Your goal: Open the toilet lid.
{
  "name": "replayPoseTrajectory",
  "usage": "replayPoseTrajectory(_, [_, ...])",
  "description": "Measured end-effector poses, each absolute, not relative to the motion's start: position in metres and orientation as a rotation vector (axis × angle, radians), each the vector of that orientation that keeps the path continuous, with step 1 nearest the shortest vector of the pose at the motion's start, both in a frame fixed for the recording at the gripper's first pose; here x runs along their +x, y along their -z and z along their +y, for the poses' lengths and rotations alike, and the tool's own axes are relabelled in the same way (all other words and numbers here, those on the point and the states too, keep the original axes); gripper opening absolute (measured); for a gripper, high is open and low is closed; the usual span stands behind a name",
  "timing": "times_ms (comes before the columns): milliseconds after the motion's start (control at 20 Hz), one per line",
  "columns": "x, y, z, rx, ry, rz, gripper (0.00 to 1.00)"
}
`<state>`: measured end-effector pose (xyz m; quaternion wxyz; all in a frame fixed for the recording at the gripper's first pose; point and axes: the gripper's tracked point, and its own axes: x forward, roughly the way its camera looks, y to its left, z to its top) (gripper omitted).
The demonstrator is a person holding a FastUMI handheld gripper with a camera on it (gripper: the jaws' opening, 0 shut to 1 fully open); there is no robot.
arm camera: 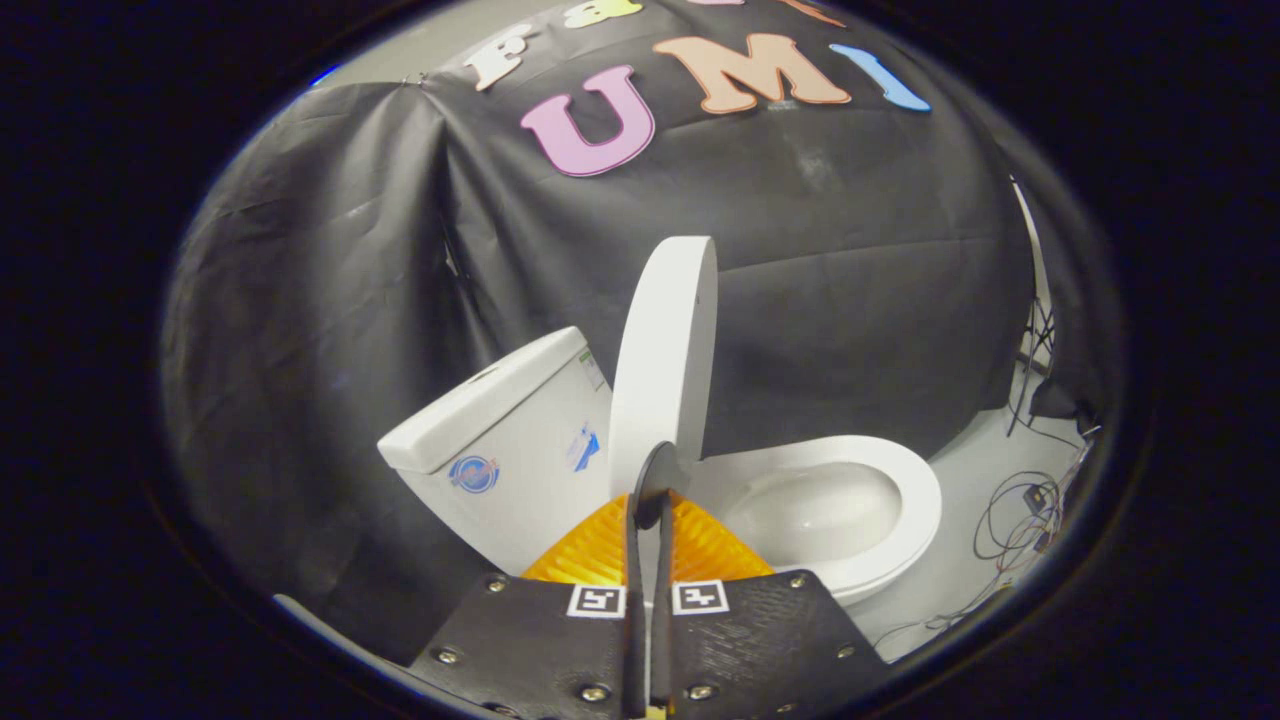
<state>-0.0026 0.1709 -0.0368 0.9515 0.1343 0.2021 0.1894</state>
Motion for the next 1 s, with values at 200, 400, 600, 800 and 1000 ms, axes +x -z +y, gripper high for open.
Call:
replayPoseTrajectory(200, [-0.004, 0.031, 0.188, 0.253, -0.416, 0.396, 0.03])
replayPoseTrajectory(400, [-0.005, 0.026, 0.207, 0.238, -0.441, 0.38, 0.03])
replayPoseTrajectory(600, [-0.009, 0.021, 0.231, 0.192, -0.468, 0.358, 0.03])
replayPoseTrajectory(800, [-0.013, 0.02, 0.264, 0.136, -0.503, 0.334, 0.03])
replayPoseTrajectory(1000, [-0.016, 0.021, 0.287, 0.149, -0.537, 0.321, 0.03])
